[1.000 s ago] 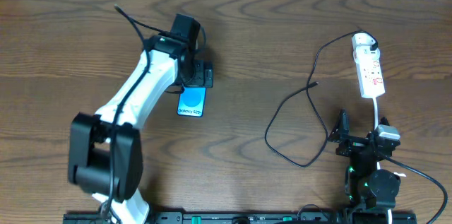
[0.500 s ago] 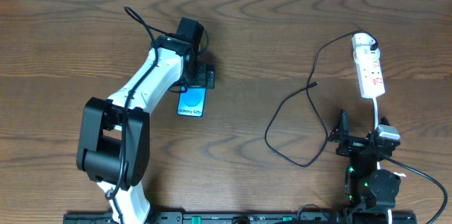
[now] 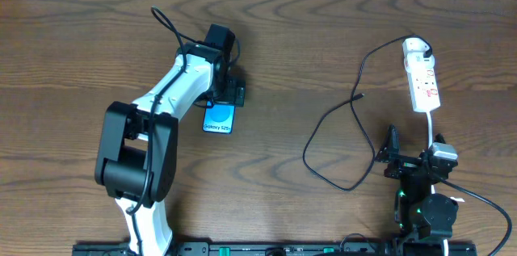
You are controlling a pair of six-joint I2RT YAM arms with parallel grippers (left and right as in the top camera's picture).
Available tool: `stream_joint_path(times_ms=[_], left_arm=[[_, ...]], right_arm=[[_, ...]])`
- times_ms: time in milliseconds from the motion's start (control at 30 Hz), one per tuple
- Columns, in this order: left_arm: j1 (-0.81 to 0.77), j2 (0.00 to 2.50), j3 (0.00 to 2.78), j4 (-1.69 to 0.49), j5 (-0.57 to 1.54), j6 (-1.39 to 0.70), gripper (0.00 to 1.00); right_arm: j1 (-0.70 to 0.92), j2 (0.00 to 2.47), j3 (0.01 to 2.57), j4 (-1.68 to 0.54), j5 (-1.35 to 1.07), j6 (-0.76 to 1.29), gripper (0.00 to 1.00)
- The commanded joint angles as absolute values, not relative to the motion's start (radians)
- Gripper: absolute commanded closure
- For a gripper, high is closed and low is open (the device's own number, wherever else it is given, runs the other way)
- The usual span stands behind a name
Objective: Plug charger to phone and switch on socket
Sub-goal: 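Lower the left gripper and grasp the phone's top edge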
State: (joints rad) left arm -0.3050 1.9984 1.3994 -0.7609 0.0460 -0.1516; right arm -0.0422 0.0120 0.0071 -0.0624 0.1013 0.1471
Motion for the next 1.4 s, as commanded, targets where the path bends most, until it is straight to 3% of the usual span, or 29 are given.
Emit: stream_joint_path(times_ms=[0,1367], left_arm=[[-0.305,2.025,1.408,-0.764,0.033,-0.131,0.02],[-0.305,2.043,1.341,-0.693,0.044,-0.091,0.02]], right_arm=[[-0.036,0.009,0.005,-0.065,0.098,0.133,0.01],[-0.036,0.009,0.005,-0.065,0.098,0.133,0.01]])
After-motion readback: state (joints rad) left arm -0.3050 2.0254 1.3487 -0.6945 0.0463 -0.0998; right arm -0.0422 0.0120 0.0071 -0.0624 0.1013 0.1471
